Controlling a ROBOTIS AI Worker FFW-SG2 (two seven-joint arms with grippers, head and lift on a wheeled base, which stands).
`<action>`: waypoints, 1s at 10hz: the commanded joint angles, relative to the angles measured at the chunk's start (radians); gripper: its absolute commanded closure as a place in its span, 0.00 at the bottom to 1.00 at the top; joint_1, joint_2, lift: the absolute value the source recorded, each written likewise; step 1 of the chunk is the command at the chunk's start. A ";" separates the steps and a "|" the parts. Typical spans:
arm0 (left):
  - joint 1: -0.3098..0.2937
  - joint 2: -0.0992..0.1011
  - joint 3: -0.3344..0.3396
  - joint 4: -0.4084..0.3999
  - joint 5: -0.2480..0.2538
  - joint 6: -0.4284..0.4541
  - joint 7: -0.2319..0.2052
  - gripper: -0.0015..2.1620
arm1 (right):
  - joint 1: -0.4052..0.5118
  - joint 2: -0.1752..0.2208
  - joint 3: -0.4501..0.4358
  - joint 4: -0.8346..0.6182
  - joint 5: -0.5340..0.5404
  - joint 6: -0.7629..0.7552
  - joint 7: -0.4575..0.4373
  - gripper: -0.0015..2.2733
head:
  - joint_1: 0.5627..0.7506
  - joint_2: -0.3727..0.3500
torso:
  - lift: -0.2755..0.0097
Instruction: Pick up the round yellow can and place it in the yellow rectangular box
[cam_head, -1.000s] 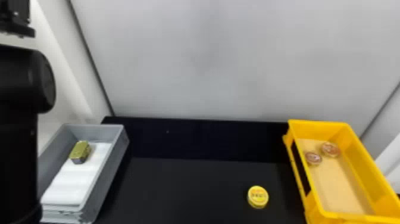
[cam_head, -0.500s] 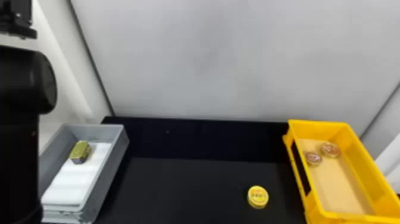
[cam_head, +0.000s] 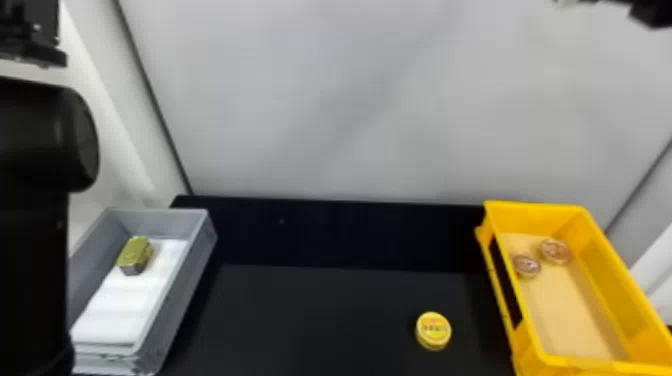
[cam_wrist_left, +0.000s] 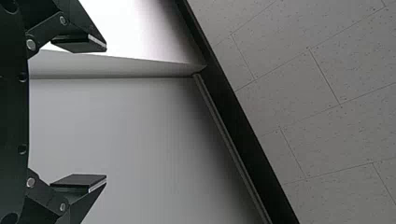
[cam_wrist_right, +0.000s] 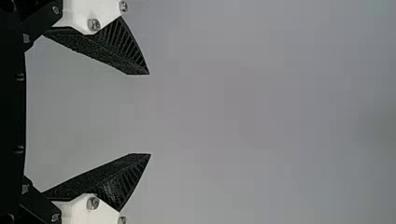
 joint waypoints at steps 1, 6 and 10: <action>0.002 -0.003 0.001 0.002 -0.003 0.009 0.001 0.12 | -0.005 0.014 0.040 0.111 0.129 0.083 0.170 0.09 | 0.53 0.59 | 0.93; 0.010 -0.010 0.001 0.021 -0.006 0.027 0.008 0.12 | 0.084 0.058 0.091 0.379 0.364 0.077 0.525 0.09 | 0.53 0.59 | 0.93; 0.015 -0.020 0.005 0.039 -0.007 0.032 0.010 0.12 | 0.165 0.083 0.109 0.546 0.321 0.020 0.525 0.07 | 0.53 0.59 | 0.93</action>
